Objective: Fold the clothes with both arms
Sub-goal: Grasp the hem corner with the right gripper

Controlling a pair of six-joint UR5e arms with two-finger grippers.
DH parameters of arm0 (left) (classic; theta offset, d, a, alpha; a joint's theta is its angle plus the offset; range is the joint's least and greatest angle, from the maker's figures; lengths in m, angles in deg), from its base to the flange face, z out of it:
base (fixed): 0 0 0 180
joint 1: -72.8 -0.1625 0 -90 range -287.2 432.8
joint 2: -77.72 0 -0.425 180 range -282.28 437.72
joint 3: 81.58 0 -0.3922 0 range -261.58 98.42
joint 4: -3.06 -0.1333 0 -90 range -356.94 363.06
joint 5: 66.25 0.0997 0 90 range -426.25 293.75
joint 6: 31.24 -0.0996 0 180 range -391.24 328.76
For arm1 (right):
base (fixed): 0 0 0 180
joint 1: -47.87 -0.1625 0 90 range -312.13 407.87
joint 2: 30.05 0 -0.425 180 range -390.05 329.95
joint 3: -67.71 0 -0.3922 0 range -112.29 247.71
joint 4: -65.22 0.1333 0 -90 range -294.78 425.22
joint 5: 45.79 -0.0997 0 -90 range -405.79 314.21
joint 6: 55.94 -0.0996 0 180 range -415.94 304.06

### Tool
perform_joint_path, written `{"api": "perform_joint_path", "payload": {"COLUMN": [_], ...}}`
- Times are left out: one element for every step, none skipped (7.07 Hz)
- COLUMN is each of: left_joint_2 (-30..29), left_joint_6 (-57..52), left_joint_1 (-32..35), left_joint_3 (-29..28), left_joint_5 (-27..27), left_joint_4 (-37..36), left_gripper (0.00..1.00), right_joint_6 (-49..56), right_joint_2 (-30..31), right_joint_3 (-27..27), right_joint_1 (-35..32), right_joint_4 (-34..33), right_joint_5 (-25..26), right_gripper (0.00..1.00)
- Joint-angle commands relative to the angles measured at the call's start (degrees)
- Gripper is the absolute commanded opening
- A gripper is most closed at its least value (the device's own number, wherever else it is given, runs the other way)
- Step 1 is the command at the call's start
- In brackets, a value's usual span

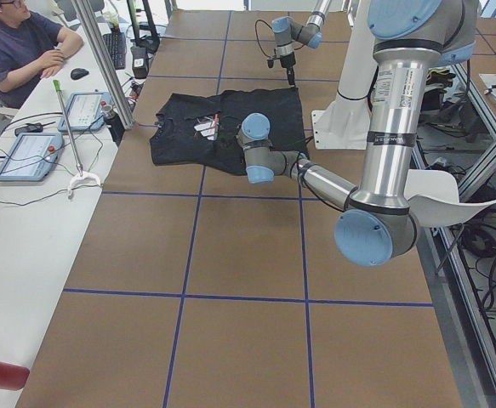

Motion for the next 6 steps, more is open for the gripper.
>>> {"api": "perform_joint_path", "payload": {"left_joint_2": [-0.07, -0.07, 0.01, 0.02, 0.02, 0.02], "left_joint_6": [0.02, 0.02, -0.07, -0.07, -0.07, -0.07], "left_joint_1": [-0.06, -0.06, -0.06, -0.06, 0.03, -0.06], "left_joint_3": [-0.26, -0.17, -0.26, -0.35, -0.44, -0.52], "left_joint_5": [0.0, 0.61, 1.05, 1.06, 1.06, 1.06], "left_joint_4": [0.0, -0.09, -0.09, -0.09, -0.09, -0.09], "left_gripper": [1.0, 1.0, 1.0, 1.0, 1.0, 1.0], "right_joint_6": [0.0, 0.0, 0.0, 0.0, 0.0, 0.0], "right_joint_2": [-0.04, -0.22, -0.05, -0.04, 0.04, 0.04], "right_joint_3": [-0.14, -0.14, -0.05, -0.05, -0.14, -0.05], "right_joint_1": [0.07, 0.24, 0.24, 0.24, 0.24, 0.24], "right_joint_4": [-0.02, -0.37, -0.37, -0.37, -0.46, -0.46], "right_joint_5": [0.01, -0.34, -0.34, -0.52, -0.61, -0.61], "right_gripper": [0.66, 0.66, 0.65, 0.65, 0.6, 0.53]}}
